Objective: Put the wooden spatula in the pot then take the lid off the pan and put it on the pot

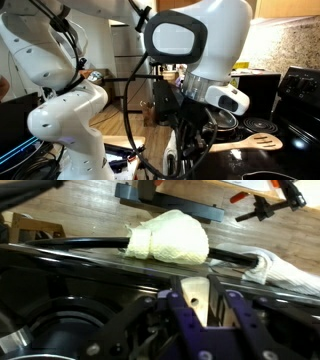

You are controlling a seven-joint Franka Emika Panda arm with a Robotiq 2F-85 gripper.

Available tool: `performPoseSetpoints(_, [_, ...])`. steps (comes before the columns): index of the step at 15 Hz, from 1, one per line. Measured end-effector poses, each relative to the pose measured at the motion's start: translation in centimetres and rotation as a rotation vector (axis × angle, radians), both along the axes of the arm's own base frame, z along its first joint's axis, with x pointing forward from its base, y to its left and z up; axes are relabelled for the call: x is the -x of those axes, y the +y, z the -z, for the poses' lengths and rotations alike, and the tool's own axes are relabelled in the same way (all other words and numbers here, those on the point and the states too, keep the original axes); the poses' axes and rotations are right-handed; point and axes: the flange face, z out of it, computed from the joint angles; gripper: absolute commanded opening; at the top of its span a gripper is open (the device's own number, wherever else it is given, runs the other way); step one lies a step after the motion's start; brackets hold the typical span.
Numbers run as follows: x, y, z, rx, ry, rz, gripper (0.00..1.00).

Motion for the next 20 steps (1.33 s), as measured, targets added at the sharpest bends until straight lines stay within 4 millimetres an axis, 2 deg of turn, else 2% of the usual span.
performPoseSetpoints(2, [-0.5,0.3,-1.8,-0.107,-0.007,0.015,0.10])
performPoseSetpoints(3, [-0.8,0.0,-2.9,-0.159,-0.011,0.006,0.30])
performPoseSetpoints(6, [-1.6,-2.1,-5.9,-0.259,-0.033,-0.021,0.30])
performPoseSetpoints(7, [-1.7,-2.4,-6.0,-0.267,-0.035,-0.021,0.07])
performPoseSetpoints(10, [-1.9,-2.5,-5.6,-0.268,-0.025,-0.017,0.07])
performPoseSetpoints(12, [-1.8,-3.0,-5.1,-0.256,0.007,0.067,0.07])
performPoseSetpoints(17, [-1.2,-6.7,-2.8,-0.229,0.087,0.317,0.07])
performPoseSetpoints(18, [-0.7,-7.3,-2.3,-0.238,0.122,0.346,0.30])
performPoseSetpoints(20, [-0.1,-7.8,-1.8,-0.280,0.168,0.367,0.30])
